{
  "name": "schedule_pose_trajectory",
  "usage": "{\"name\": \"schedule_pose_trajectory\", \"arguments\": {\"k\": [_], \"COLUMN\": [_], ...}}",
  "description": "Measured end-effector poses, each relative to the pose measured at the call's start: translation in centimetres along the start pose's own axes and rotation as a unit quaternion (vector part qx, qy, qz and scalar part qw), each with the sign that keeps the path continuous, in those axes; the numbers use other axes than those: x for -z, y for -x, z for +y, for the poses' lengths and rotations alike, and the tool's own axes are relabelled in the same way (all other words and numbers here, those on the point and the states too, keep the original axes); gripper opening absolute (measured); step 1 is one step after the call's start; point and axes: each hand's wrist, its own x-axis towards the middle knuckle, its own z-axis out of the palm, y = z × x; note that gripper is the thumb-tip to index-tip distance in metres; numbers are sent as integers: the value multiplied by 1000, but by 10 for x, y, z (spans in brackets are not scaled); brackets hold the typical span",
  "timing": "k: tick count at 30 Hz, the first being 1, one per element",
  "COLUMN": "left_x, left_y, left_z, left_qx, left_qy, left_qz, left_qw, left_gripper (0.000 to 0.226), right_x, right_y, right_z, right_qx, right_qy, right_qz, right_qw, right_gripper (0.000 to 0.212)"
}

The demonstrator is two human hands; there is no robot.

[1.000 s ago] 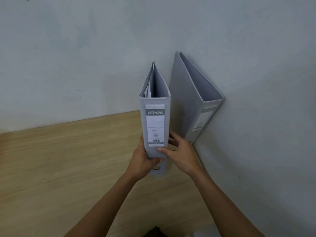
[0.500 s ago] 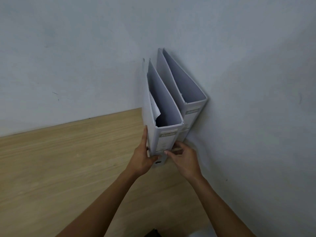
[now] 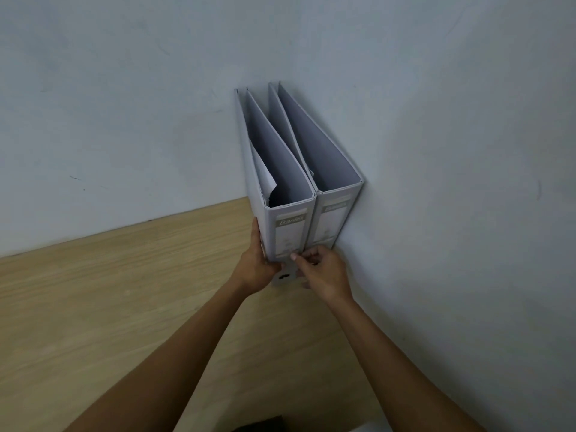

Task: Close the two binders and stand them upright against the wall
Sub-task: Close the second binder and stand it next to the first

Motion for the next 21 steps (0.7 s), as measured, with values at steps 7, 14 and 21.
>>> {"name": "schedule_pose_trajectory", "arguments": {"k": [7, 14, 21], "left_x": [1, -3, -5], "left_y": [-6, -6, -4], "left_z": [0, 2, 7], "left_qx": [4, 5, 14], "left_qy": [-11, -9, -2], "left_qz": [0, 9, 22], "left_qw": [1000, 1000, 1000], "left_gripper": [113, 109, 95], "right_x": [-1, -1, 0], "right_y": [-7, -9, -7], "right_z": [1, 1, 2], "right_qx": [-5, 4, 0], "right_qy": [-3, 8, 7], "right_qz": [12, 15, 14], "right_qw": [1000, 1000, 1000], "right_gripper": [24, 21, 21]}}
